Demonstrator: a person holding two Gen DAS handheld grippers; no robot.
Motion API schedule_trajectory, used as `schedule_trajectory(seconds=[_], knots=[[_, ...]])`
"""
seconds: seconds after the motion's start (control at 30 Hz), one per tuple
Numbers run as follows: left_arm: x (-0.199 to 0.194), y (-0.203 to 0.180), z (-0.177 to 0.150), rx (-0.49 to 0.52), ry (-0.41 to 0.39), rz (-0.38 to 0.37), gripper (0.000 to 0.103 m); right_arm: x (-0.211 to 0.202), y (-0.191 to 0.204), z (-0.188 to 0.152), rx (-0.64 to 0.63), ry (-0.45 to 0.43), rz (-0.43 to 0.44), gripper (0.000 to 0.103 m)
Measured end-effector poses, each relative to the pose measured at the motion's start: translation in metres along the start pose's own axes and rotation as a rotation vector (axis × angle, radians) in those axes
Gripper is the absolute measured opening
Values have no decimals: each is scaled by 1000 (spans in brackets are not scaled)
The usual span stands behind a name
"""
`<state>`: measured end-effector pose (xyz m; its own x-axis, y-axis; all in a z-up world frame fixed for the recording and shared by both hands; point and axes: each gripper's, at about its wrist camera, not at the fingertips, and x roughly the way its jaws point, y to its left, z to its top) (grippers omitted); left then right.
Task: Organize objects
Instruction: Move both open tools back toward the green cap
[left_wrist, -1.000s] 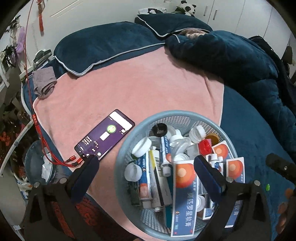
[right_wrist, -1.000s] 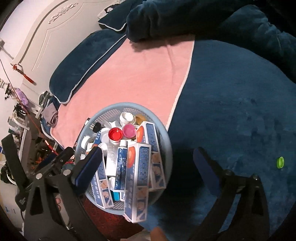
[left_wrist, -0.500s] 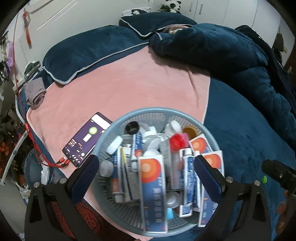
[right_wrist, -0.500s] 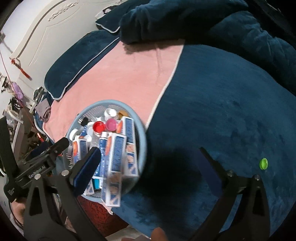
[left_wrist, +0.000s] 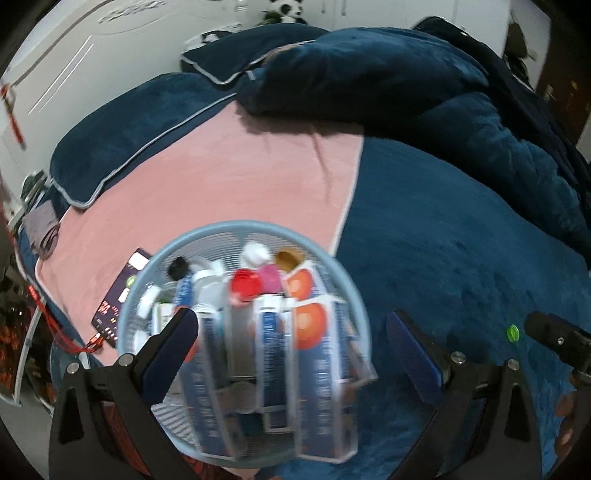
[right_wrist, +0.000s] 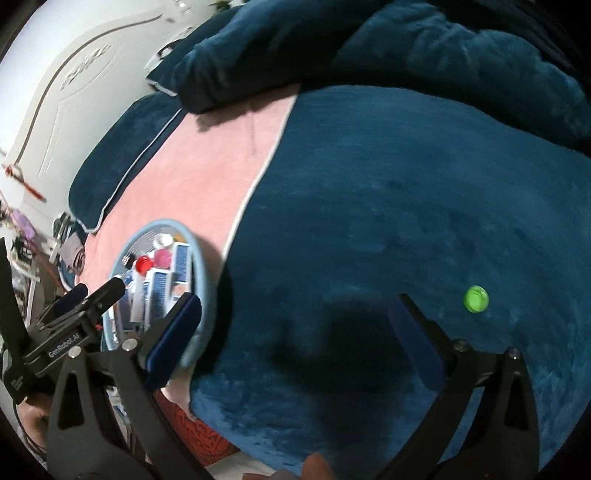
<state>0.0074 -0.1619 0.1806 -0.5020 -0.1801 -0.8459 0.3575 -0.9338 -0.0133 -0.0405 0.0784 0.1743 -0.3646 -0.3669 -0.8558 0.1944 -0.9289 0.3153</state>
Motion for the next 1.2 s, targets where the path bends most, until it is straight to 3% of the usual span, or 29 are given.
schedule_trajectory(seconds=[0.33,0.77,0.97,1.2], knots=[[3,-70,1,116,11,-46,102,-6,-81,-15,176,2,-14,103],[19,-125,-2,222,64,-112,102,-25,-169,-22,391,-31,-72,103],[20,-121,3,227,63,-117,102,9,-174,-22,338,58,-149,103],[10,-71,17,97,31,-114,102,53,-164,-11,310,120,-142,101]])
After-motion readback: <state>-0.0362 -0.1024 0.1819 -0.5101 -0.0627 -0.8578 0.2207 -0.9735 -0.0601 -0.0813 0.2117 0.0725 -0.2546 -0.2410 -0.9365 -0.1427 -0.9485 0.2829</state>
